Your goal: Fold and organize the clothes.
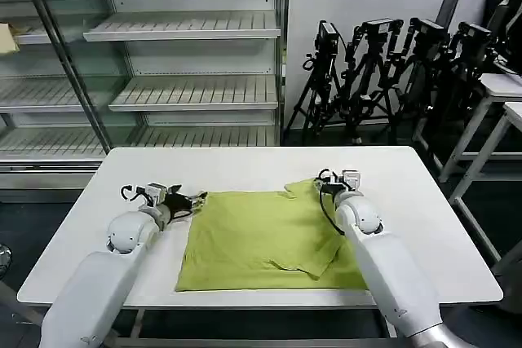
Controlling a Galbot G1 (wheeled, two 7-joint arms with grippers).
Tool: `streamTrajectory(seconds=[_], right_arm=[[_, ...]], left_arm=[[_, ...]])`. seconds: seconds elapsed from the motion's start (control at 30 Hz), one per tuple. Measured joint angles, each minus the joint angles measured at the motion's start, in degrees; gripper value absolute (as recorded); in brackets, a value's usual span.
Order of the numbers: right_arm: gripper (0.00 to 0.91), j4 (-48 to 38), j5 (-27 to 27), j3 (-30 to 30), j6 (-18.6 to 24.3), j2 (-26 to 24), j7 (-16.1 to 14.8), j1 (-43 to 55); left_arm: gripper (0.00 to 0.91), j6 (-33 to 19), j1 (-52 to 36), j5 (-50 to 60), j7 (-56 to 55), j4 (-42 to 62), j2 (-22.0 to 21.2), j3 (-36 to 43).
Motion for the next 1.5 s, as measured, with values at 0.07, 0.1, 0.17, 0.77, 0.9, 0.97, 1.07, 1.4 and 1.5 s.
streamTrajectory(seconds=[0.07,0.1,0.17,0.77,0.9,0.97,1.07,1.4,1.5], right_arm=[[0.0,-0.2,0.3,0.0,0.0,0.0,-0.1,0.0],[0.0,-0.3,0.4,0.0,0.0,0.1,-0.2,0.0],[0.0,-0.5,0.7,0.0,0.0,0.1,-0.3,0.0],[0.0,0.8,0.0,0.2,0.4,-0.5,-2.4,-0.6],[0.0,2.7,0.0,0.6,0.2,-1.2,-2.8,-1.6],[0.0,3.9,0.0,0.9,0.1,-1.6,-2.8,-2.1],[0.0,5.8,0.2,1.3,0.1,-2.2,-2.9,-3.2],[0.0,14.5,0.7,3.8,0.0,-4.9,-3.4,-9.1],[0.0,17.2,0.8,4.7,0.0,-5.8,-3.4,-11.1]], left_arm=[[0.01,0.0,0.1,0.0,0.3,0.1,-0.1,0.0],[0.01,-0.1,0.1,0.0,0.4,0.2,-0.2,0.0],[0.01,-0.1,0.2,-0.1,0.6,0.3,-0.2,0.0],[0.01,-0.2,0.4,-0.4,1.6,0.7,-1.1,-0.3],[0.01,-0.2,0.6,-1.1,1.4,0.1,-0.8,-0.4],[0.01,-0.2,0.8,-1.4,1.1,-0.4,-0.5,-0.5],[0.01,-0.2,1.3,-2.1,0.7,-1.3,0.0,-0.6],[0.01,-1.2,5.1,-3.8,-0.1,-7.0,0.7,-2.3],[0.01,-1.5,6.8,-4.3,-0.6,-9.2,0.7,-3.2]])
